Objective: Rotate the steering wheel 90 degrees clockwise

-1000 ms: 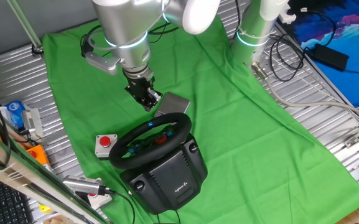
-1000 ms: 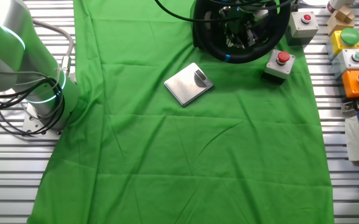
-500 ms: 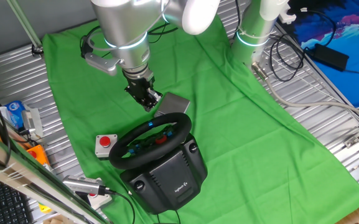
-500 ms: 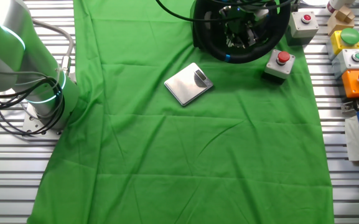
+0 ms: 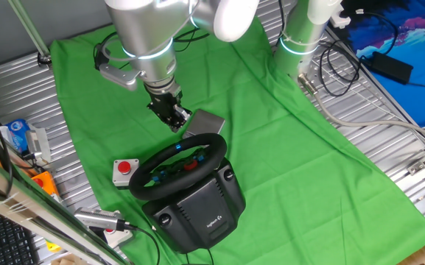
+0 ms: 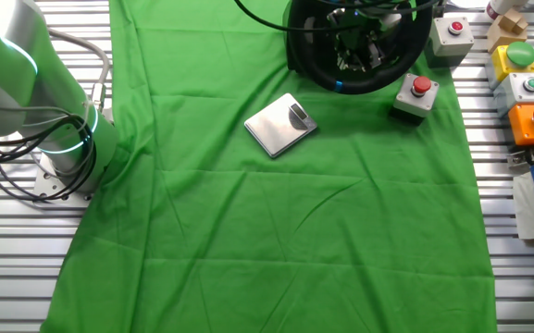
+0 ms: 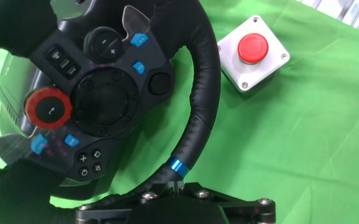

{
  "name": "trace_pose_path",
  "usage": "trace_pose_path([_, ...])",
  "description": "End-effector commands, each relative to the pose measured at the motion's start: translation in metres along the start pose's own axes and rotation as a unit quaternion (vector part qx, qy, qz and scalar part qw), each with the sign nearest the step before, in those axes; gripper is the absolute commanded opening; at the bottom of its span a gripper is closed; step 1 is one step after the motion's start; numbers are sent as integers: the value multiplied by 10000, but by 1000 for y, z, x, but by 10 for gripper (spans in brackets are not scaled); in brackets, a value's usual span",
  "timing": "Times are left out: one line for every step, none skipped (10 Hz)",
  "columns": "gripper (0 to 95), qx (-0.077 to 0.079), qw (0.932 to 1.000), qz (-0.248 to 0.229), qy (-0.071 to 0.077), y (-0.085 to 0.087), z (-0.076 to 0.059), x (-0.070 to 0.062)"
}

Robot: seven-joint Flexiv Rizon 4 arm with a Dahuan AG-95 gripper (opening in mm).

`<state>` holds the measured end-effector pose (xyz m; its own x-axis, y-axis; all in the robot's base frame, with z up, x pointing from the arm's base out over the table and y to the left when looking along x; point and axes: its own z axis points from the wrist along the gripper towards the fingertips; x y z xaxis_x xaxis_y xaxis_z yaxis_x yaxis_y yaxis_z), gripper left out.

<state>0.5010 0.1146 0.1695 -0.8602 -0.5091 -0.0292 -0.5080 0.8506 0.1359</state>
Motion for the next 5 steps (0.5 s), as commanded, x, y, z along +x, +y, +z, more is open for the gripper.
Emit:
trace_pose_path([0,2,10000,-8,24,0,1,0])
trace_pose_path([0,29,10000,-10,54,0,1,0])
trace_pose_path([0,37,10000,-40,61,0,1,0])
trace_pose_path([0,35,10000,-38,56,0,0,0])
trace_pose_path([0,10,10000,-29,40,0,0,0])
